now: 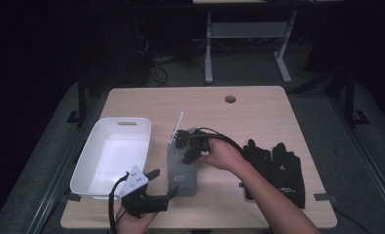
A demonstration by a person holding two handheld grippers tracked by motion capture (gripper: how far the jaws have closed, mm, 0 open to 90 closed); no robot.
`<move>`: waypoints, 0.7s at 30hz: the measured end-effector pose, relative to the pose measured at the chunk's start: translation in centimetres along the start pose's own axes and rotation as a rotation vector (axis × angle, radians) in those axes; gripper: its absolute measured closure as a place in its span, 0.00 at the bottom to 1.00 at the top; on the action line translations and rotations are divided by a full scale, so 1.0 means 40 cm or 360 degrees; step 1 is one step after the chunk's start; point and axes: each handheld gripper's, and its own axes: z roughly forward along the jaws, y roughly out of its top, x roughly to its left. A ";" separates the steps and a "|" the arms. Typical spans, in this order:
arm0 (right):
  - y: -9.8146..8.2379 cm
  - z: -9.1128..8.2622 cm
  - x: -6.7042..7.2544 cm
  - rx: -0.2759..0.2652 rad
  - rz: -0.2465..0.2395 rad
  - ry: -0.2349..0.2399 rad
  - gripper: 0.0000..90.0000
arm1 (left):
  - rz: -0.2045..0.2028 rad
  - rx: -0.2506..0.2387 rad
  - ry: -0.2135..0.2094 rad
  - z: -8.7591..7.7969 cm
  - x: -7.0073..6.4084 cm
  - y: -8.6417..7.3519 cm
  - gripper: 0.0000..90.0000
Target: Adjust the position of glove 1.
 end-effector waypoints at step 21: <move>-0.051 0.013 -0.053 -0.0129 0.0244 0.0010 0.39 | 0.0003 0.0045 -0.0016 0.008 0.002 -0.005 0.17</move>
